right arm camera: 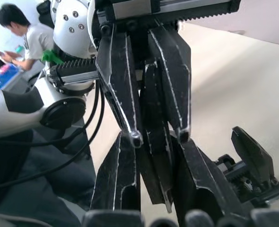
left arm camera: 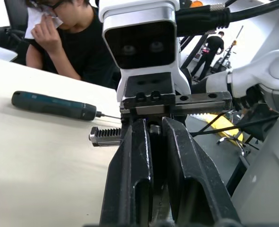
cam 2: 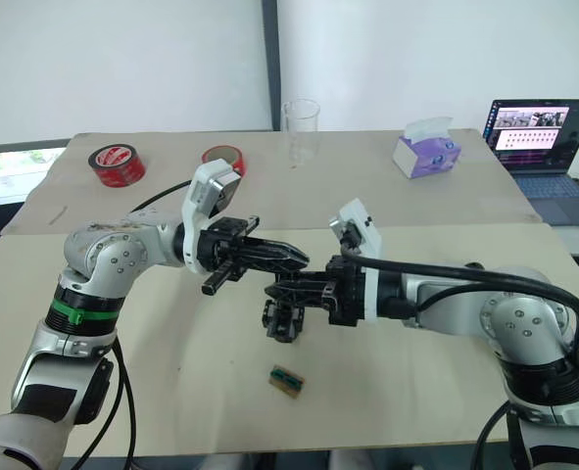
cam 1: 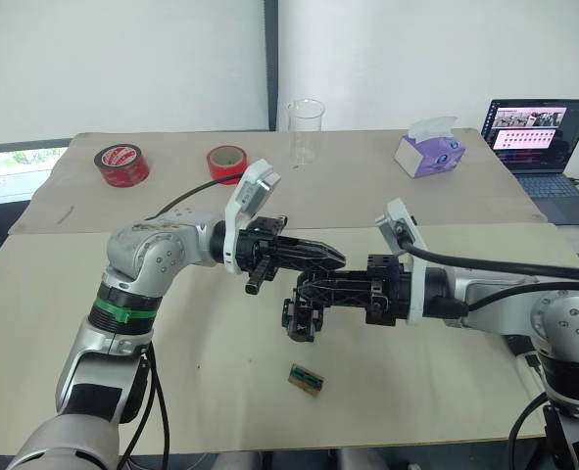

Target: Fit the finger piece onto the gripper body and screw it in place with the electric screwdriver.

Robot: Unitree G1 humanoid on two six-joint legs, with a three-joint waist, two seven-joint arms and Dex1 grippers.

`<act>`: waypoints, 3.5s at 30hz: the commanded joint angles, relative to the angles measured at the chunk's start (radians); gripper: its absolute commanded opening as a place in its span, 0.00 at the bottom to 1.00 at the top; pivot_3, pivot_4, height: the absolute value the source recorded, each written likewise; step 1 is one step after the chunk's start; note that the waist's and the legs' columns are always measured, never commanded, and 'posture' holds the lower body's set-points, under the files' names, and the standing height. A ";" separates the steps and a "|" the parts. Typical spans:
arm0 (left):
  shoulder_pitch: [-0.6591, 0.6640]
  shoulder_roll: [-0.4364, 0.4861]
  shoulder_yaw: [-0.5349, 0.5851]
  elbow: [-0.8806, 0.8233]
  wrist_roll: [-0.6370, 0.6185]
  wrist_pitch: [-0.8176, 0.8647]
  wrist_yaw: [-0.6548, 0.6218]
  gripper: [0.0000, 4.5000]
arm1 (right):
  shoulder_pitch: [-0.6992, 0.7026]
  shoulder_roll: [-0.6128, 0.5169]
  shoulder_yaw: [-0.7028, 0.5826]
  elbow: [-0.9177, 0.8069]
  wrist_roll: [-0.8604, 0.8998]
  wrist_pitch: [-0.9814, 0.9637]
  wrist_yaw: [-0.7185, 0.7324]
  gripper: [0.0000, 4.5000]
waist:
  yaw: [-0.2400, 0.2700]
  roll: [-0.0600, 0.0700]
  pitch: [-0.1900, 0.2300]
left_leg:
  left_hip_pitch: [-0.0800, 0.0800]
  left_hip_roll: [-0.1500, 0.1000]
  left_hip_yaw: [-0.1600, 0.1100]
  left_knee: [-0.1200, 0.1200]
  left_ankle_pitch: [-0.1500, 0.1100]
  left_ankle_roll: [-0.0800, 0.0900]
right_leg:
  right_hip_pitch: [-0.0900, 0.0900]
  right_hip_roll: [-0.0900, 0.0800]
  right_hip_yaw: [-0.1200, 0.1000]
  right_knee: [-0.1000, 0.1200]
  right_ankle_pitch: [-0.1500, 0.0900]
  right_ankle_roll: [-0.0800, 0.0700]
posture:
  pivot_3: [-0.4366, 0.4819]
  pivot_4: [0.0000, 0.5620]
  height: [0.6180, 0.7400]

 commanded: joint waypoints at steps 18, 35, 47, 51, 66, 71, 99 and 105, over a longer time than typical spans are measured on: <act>0.294 0.297 0.146 0.126 0.318 -0.597 -0.223 1.00 | 0.320 -0.053 -0.167 -0.176 -0.411 -0.249 0.395 0.10 | 0.006 0.001 0.000 | 0.002 0.000 0.000 -0.001 0.000 0.000 | 0.001 0.001 0.001 -0.001 0.000 0.000 | 0.48 0.27 1.00; 0.281 -0.007 -0.091 0.441 0.618 -0.920 -0.164 1.00 | 0.497 0.078 -0.055 -0.046 -0.956 -0.761 0.799 0.10 | 0.009 0.001 0.000 | 0.001 0.000 0.000 0.001 -0.001 0.000 | 0.001 0.002 0.000 0.001 0.001 0.001 | 0.48 0.27 1.00; 0.271 -0.129 -0.128 0.472 0.685 -0.932 -0.083 1.00 | 0.482 0.112 -0.023 -0.097 -0.966 -0.711 0.730 0.10 | 0.010 0.001 0.000 | 0.001 0.000 0.000 0.001 -0.001 0.001 | 0.001 0.002 0.000 0.001 0.001 0.001 | 0.48 0.27 1.00; 0.292 -0.144 -0.142 0.449 0.701 -0.940 -0.059 1.00 | 0.459 0.128 -0.006 -0.100 -0.965 -0.702 0.711 0.10 | 0.009 0.001 0.000 | 0.001 0.000 0.000 0.001 -0.001 0.001 | 0.001 0.002 0.000 0.001 0.001 0.001 | 0.48 0.27 1.00; 0.346 -0.136 -0.154 0.414 0.720 -0.951 -0.009 0.52 | 0.386 0.176 0.081 -0.068 -1.043 -0.771 0.769 0.10 | 0.008 0.001 0.000 | 0.003 0.000 0.000 0.001 -0.001 0.000 | 0.001 0.002 0.000 0.001 0.001 0.001 | 0.48 0.27 1.00; 0.354 -0.128 -0.160 0.405 0.717 -0.963 -0.019 0.52 | 0.354 0.220 0.137 -0.006 -1.090 -0.798 0.788 0.10 | 0.008 0.001 0.000 | 0.003 0.000 0.000 0.001 -0.001 0.000 | 0.002 0.002 0.000 0.001 0.001 0.001 | 0.48 0.27 1.00; 0.357 -0.108 -0.168 0.416 0.743 -0.954 0.003 0.52 | 0.249 0.294 0.252 0.257 -1.253 -0.812 0.897 0.10 | 0.005 0.002 -0.001 | 0.005 0.000 0.000 0.001 0.000 -0.001 | 0.002 0.003 0.001 0.003 0.001 0.001 | 0.48 0.27 1.00; 0.369 -0.103 -0.167 0.403 0.737 -0.952 0.002 0.52 | 0.248 0.275 0.264 0.263 -1.266 -0.767 0.895 0.10 | 0.004 0.002 -0.002 | 0.005 0.000 0.000 0.001 0.000 -0.001 | 0.002 0.003 0.001 0.003 0.001 0.001 | 0.48 0.27 1.00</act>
